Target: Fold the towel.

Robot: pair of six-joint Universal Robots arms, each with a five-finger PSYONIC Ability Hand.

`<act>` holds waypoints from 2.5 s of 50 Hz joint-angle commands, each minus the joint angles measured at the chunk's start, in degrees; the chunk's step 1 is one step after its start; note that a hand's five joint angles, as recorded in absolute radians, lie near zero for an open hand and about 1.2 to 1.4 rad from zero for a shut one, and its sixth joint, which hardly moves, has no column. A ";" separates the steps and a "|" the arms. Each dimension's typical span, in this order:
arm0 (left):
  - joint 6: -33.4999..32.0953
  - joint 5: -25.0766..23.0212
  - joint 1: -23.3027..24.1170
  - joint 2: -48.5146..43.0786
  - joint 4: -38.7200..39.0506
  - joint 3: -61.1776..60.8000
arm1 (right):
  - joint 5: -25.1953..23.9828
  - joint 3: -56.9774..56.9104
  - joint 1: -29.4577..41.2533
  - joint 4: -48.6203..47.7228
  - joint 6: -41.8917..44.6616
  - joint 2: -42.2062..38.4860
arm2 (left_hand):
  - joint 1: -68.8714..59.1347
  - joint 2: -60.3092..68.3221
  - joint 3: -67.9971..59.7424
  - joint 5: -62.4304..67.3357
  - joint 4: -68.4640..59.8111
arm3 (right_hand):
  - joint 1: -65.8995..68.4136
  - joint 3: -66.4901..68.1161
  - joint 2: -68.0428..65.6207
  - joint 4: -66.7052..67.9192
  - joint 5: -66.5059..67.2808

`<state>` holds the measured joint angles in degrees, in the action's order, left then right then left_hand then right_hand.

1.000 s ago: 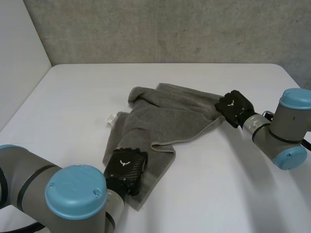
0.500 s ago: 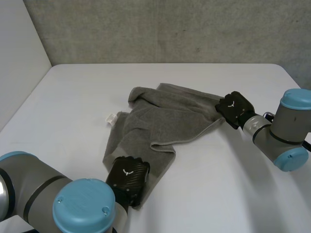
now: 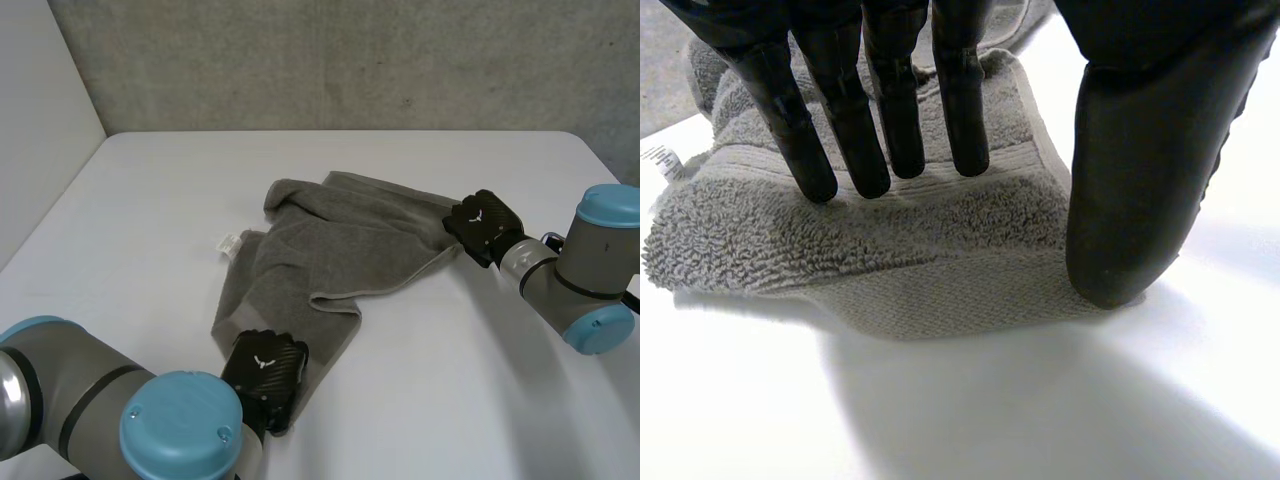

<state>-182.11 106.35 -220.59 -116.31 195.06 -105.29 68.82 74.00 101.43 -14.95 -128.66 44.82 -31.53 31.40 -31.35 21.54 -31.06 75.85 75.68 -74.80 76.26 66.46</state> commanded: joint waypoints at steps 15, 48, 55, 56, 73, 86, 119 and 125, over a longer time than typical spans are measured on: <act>-0.09 -0.18 -0.02 -0.49 0.23 0.35 | 1.14 0.09 0.00 0.09 0.07 0.09 | -48.45 48.59 -48.63 48.44 -48.92 | 4.15 4.32 -5.20 3.74 3.54; 0.00 -0.36 0.51 3.20 -3.11 -0.62 | 1.67 0.53 -0.53 0.36 -0.01 1.94 | 2.65 -2.51 2.47 -2.66 2.18 | 4.15 4.32 -5.20 3.74 3.54; 0.00 -0.45 0.42 3.29 -3.90 -1.50 | 1.58 0.53 -0.53 0.27 -0.01 1.94 | 2.98 -2.85 2.80 -2.99 2.52 | 4.15 4.32 -5.20 3.74 3.54; 0.00 -0.45 0.42 3.29 -3.90 -1.50 | 1.58 0.53 -0.53 0.27 -0.01 1.94 | 2.98 -2.85 2.80 -2.99 2.52 | 4.15 4.32 -5.20 3.74 3.54; 0.00 -0.36 0.07 1.44 -3.20 -0.53 | 1.67 0.80 -0.53 0.18 -0.01 1.94 | 0.97 -0.84 0.79 -0.98 0.50 | 4.15 4.32 -5.20 3.74 3.54; 0.00 -0.36 0.07 0.65 -1.79 0.00 | 1.76 0.80 -0.53 0.18 0.07 1.94 | -16.19 16.33 -16.37 16.18 -16.66 | 4.15 4.32 -5.20 3.74 3.54; -0.09 -3.51 -8.18 6.89 -1.61 6.23 | 5.18 1.32 -0.44 3.08 -3.78 7.46 | -48.47 48.60 -48.65 48.46 -48.94 | 4.15 4.32 -5.20 3.74 3.54; -0.88 -7.13 -8.11 7.07 -2.58 4.74 | 4.83 1.24 -0.62 3.08 -6.87 8.44 | -44.62 44.75 -44.80 44.61 -45.09 | 4.15 4.32 -5.20 3.74 3.54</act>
<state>-182.36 102.62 -228.12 -109.61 193.24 -99.50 73.96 75.30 100.95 -12.04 -132.59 52.10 -74.00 75.43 -75.70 65.46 -77.01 75.86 75.68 -74.80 76.27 66.46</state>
